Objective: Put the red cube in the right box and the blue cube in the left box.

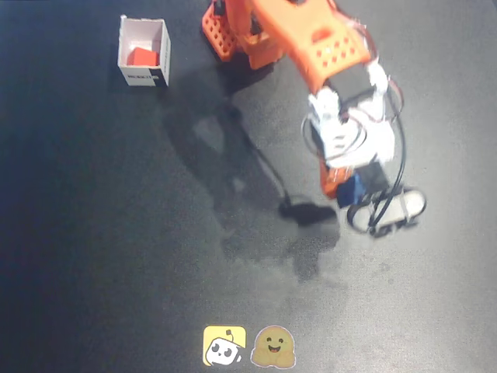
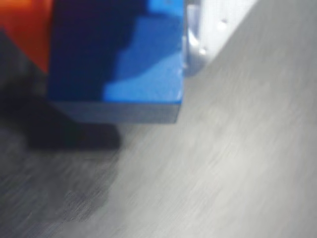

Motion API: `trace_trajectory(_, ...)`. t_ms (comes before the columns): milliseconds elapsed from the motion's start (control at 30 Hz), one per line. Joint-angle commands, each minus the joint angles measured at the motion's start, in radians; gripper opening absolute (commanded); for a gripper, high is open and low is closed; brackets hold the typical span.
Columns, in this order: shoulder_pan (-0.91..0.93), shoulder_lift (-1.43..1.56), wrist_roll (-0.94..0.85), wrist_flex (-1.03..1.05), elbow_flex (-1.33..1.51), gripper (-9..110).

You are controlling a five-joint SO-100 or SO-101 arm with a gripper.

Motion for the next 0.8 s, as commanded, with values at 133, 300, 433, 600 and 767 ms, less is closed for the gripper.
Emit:
trace_trajectory(133,-0.081,0.164,-0.006,0.075,0.06,13)
trace_trajectory(300,-0.13,0.27,-0.006,0.106,0.143,13)
trace_trajectory(433,-0.169,0.341,-0.008,0.15,0.178,13)
trace_trajectory(600,-0.212,0.411,-0.028,0.202,0.221,13)
trace_trajectory(767,-0.258,0.48,-0.041,0.273,0.249,13)
